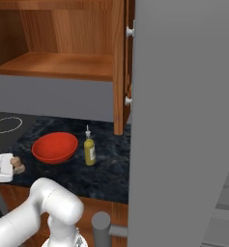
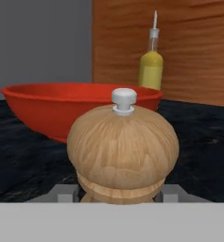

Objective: Retrieve the bottle and the shaker from the cabinet and place them next to the mixing bowl on the counter. Then add garlic from the fridge to the mixing bowl.

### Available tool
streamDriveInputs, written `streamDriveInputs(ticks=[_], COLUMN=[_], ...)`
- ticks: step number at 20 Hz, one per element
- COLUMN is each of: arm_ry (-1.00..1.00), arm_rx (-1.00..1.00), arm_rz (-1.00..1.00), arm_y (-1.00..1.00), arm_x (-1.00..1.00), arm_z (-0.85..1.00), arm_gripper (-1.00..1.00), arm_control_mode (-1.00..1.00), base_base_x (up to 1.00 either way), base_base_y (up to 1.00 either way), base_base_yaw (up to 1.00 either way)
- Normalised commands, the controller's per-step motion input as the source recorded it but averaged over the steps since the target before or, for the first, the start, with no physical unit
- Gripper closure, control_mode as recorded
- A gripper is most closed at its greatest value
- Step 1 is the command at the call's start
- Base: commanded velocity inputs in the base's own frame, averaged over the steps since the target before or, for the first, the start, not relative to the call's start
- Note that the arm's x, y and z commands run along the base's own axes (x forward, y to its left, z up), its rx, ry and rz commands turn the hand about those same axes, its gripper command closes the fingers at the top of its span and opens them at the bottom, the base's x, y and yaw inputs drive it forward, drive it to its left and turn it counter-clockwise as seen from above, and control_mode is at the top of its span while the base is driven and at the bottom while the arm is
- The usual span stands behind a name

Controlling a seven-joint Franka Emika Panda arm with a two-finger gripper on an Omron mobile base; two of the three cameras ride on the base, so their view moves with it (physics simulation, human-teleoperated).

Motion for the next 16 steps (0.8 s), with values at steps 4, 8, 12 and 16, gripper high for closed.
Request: streamDriveInputs(ticks=[4,8,12,16], arm_ry=[0.00,0.04,0.00,0.00], arm_rx=[0.01,0.01,0.00,0.00], arm_rz=[0.00,0.00,0.00,0.00], arm_y=[-0.38,-0.28,-0.22,-0.21], arm_x=[0.15,0.15,0.15,0.17], arm_z=[0.00,-0.01,-0.19,-0.22], arm_gripper=[1.00,1.00,1.00,1.00], arm_control_mode=[-1.00,-1.00,-1.00,-1.00], base_base_x=[0.00,0.00,0.00,0.00], base_base_y=[0.00,0.00,0.00,0.00], base_base_yaw=[0.00,0.00,0.00,0.00])
